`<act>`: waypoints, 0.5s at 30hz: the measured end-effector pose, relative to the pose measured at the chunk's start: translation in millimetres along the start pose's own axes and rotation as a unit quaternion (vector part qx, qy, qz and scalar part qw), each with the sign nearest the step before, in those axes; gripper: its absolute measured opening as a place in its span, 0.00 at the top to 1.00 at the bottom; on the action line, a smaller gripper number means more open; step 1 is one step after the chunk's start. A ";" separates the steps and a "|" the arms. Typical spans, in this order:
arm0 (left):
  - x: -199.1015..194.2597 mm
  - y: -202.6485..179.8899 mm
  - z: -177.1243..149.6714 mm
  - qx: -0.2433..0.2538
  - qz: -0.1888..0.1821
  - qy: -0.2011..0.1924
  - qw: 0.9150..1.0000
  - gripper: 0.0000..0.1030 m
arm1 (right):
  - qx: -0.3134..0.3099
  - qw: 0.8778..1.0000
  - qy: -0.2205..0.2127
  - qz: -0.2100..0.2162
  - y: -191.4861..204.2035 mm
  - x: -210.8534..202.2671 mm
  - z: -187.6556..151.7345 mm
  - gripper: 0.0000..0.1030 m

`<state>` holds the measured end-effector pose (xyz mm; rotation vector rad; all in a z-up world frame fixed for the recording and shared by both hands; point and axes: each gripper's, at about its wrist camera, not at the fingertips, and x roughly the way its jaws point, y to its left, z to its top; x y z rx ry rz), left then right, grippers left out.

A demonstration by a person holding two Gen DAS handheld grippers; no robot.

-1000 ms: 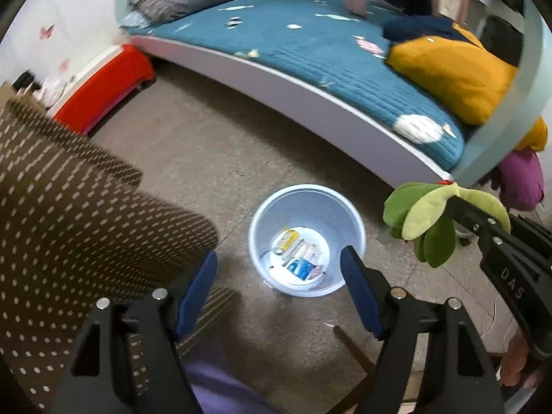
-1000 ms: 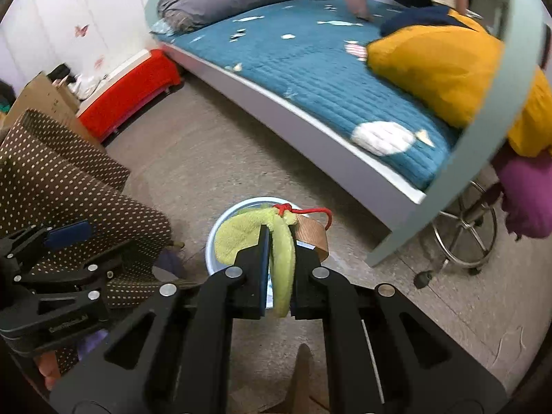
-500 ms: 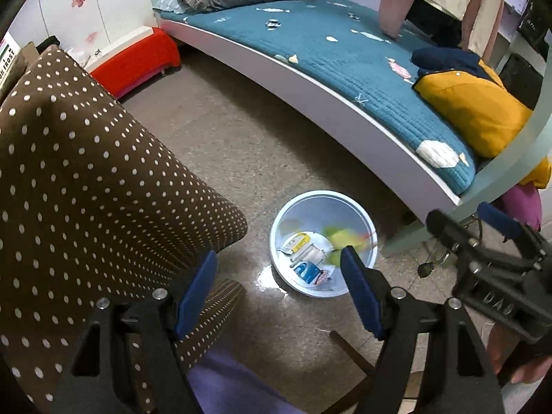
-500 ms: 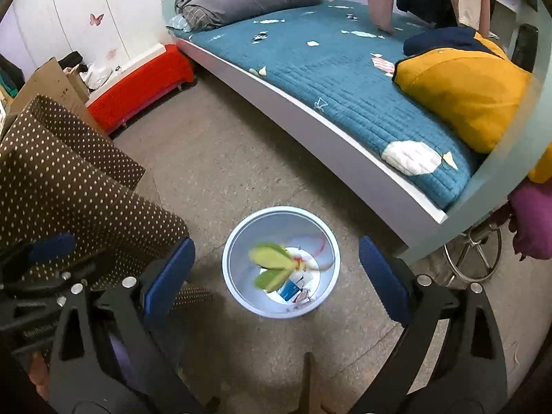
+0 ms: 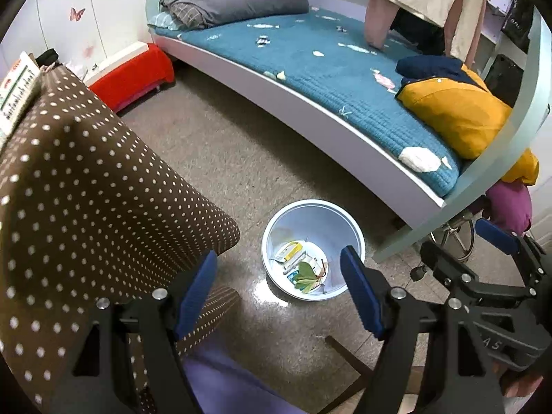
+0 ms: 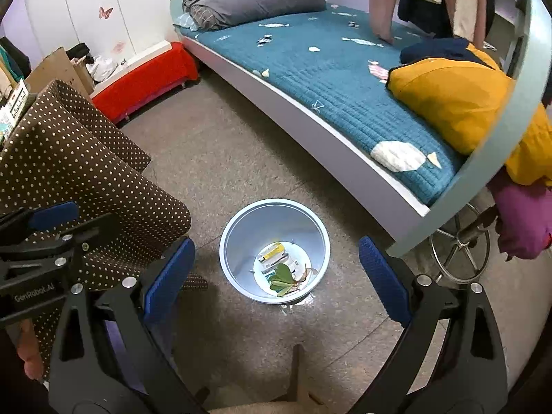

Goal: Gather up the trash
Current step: 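Open the right tool to drop the green plush toy into the wastebasket, then move both tools back from the wastebasket to the polka-dot table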

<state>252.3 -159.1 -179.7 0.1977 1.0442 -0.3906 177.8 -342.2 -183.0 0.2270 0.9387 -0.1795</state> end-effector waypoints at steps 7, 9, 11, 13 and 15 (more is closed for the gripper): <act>-22.1 -3.6 -9.2 0.008 -0.007 -0.021 1.000 0.30 | 0.000 1.000 -0.016 0.006 2.9 -26.0 -7.0 0.09; -29.3 -3.4 -12.5 0.008 -0.009 -0.028 1.000 0.30 | 0.006 1.000 -0.022 0.008 4.0 -35.3 -10.3 0.09; -38.9 -2.8 -16.0 0.008 -0.009 -0.038 0.999 0.30 | 0.007 0.999 -0.032 0.007 5.8 -45.2 -13.7 0.09; -48.4 -3.0 -18.9 0.008 -0.008 -0.048 0.999 0.30 | 0.006 0.999 -0.044 0.009 8.7 -57.0 -16.4 0.09; -60.5 -1.3 -22.3 0.007 -0.010 -0.060 0.998 0.30 | 0.005 0.998 -0.054 0.013 11.3 -66.9 -18.0 0.09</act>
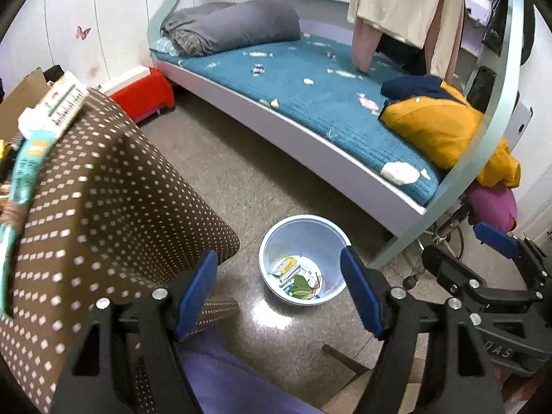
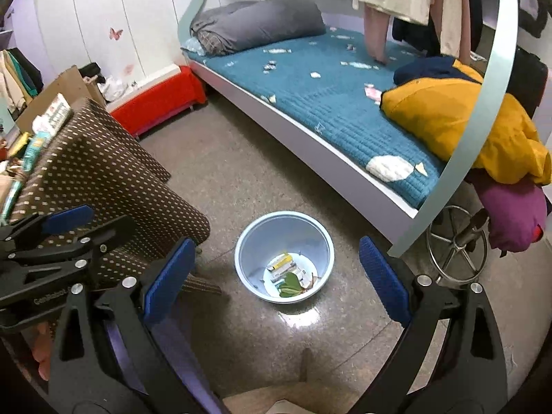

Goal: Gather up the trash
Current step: 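Move both tools back from the wastebasket to the polka-dot table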

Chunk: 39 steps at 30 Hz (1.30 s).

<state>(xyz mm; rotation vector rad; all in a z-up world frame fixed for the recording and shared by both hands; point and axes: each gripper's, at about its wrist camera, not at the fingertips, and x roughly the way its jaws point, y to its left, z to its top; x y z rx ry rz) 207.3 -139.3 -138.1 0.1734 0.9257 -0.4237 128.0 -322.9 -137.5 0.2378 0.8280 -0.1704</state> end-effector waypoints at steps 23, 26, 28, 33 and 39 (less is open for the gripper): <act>-115.3 50.3 -21.4 -0.057 0.043 -0.123 0.990 0.30 | -0.055 0.991 -0.102 0.067 74.5 -79.1 12.7 0.09; -125.6 65.4 -25.4 -0.070 0.057 -0.133 0.987 0.30 | -0.063 0.989 -0.103 0.081 90.2 -81.5 14.4 0.09; -131.4 74.9 -27.6 -0.079 0.063 -0.138 0.985 0.30 | -0.069 0.988 -0.104 0.088 99.9 -82.6 15.3 0.09; -142.6 97.0 -34.5 -0.105 0.082 -0.149 0.980 0.30 | -0.093 0.984 -0.109 0.106 126.2 -81.9 21.1 0.09; -154.5 127.7 -46.7 -0.138 0.114 -0.155 0.972 0.30 | -0.123 0.980 -0.106 0.117 161.3 -73.2 26.4 0.09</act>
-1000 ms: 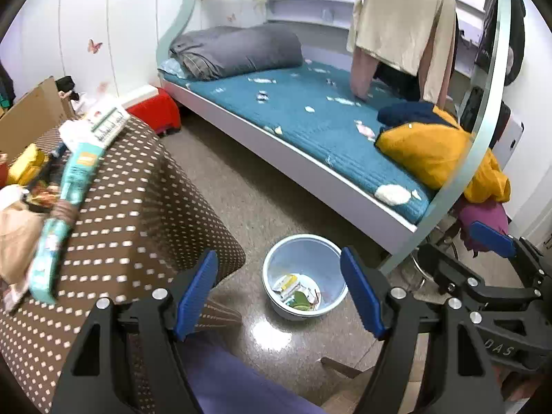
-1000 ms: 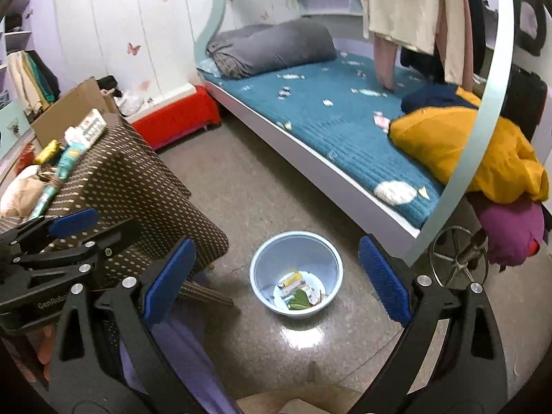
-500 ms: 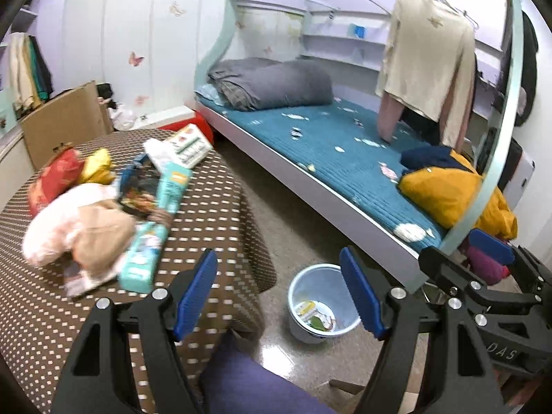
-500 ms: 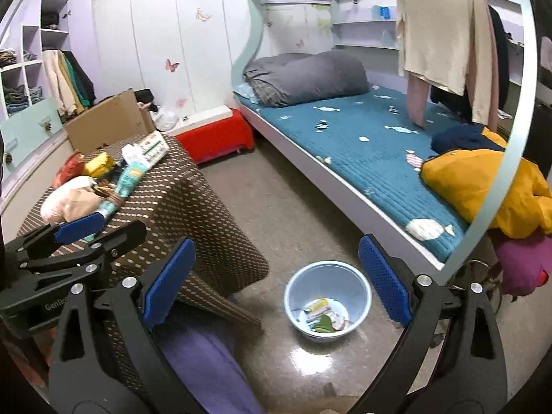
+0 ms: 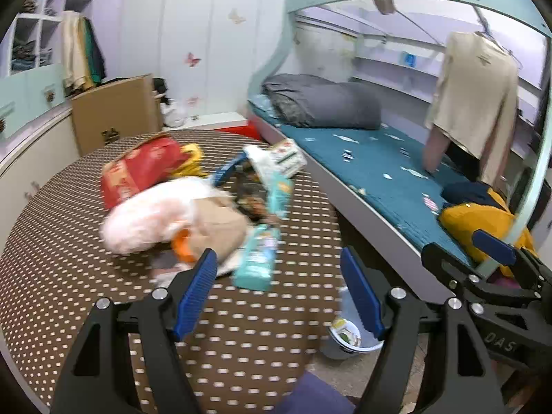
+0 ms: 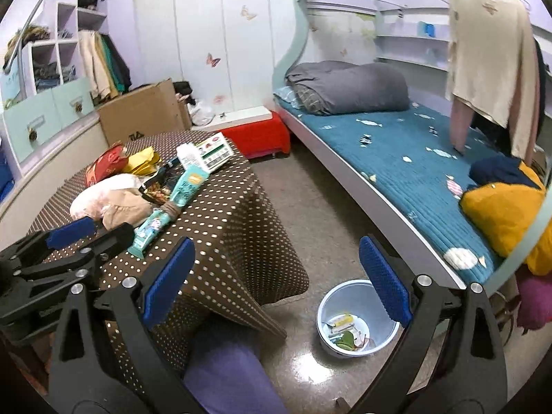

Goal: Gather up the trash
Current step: 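Move both tools back from the wastebasket to the polka-dot table, then grasp the teal pet-snack packet with the right tool while the left tool grasps the beige cloth bag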

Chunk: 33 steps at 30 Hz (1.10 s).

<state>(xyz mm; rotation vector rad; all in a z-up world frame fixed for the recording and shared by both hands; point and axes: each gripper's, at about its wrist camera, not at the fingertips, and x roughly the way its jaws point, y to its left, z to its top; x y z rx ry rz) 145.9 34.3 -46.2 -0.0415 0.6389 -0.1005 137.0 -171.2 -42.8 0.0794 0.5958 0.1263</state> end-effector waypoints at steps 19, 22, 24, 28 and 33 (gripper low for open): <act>-7.2 93.2 -8.6 -0.088 0.074 0.000 0.993 0.30 | -0.045 0.995 0.081 0.048 79.4 92.8 17.6 0.09; -7.6 99.8 -9.6 -0.094 0.075 0.000 0.993 0.29 | -0.047 0.995 0.084 0.038 84.9 106.3 23.4 0.11; -7.2 101.2 -10.3 -0.096 0.076 0.001 0.992 0.28 | -0.050 0.994 0.087 0.033 88.0 113.4 26.1 0.17; -5.6 98.2 -8.7 -0.093 0.067 -0.001 0.993 0.28 | -0.048 0.993 0.101 0.031 93.7 129.3 32.0 0.26; -3.7 90.5 -4.1 -0.084 0.061 -0.003 0.995 0.27 | -0.090 0.991 0.099 0.022 104.9 131.4 30.7 0.48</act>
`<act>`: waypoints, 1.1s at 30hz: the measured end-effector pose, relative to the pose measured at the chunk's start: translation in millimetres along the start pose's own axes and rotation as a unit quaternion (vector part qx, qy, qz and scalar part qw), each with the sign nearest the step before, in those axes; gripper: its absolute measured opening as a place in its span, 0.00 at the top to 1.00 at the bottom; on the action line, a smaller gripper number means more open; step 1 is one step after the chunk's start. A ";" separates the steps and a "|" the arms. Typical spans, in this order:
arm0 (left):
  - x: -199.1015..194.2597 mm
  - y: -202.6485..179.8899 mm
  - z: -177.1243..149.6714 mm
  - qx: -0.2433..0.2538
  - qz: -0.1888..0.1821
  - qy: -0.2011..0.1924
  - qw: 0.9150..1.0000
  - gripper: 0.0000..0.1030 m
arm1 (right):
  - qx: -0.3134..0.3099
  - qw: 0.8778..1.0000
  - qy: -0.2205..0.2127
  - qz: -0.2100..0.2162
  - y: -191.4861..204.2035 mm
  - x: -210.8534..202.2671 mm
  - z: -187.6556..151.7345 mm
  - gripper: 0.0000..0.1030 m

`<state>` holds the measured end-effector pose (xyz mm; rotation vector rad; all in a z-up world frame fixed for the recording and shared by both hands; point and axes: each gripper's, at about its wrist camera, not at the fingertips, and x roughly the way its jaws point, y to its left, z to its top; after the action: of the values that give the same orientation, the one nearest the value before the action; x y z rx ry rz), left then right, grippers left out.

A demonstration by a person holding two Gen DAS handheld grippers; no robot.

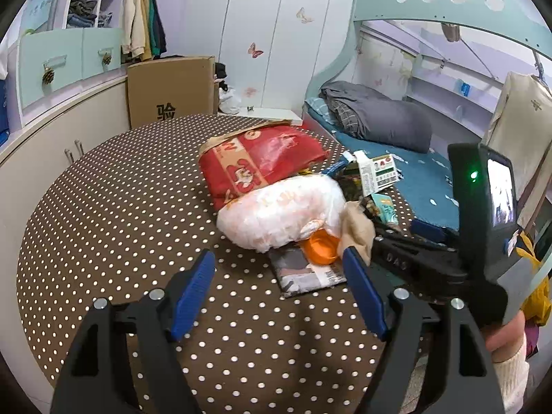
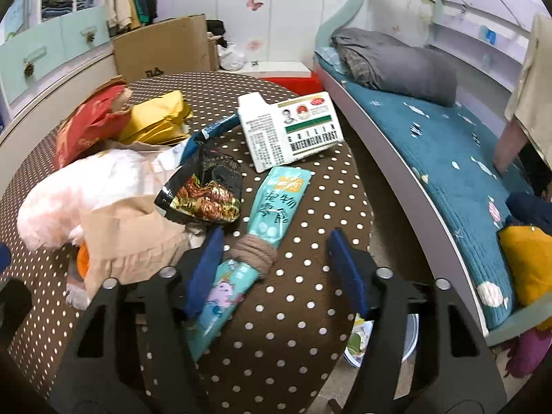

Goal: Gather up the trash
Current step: 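Grasp the teal pet-snack packet with the right tool while the left tool grasps the beige cloth bag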

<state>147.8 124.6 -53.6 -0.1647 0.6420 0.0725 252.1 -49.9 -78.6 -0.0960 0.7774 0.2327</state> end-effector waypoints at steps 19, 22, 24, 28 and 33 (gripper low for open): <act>67.4 -89.2 9.9 0.118 -0.005 0.065 0.991 0.44 | 0.080 0.996 -0.007 0.046 -83.6 -40.2 -26.7 0.79; 66.9 -86.7 10.8 0.113 0.002 0.065 0.991 0.72 | 0.087 0.995 -0.009 0.048 -91.1 -44.4 -30.9 0.79; 61.2 -83.7 12.7 0.105 -0.006 0.057 0.993 0.82 | 0.090 0.995 -0.012 0.047 -94.8 -47.3 -31.7 0.79; 46.3 -81.6 16.2 0.102 -0.004 0.039 0.994 0.84 | 0.093 0.995 -0.017 0.045 -99.4 -53.1 -33.0 0.79; 31.9 -87.2 20.2 0.104 -0.016 0.021 0.994 0.87 | 0.094 0.994 -0.024 0.047 -101.5 -61.8 -33.8 0.79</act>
<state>195.5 42.9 -45.5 0.0240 0.6836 -0.0292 211.1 -164.8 -59.0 0.1234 0.7525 0.2484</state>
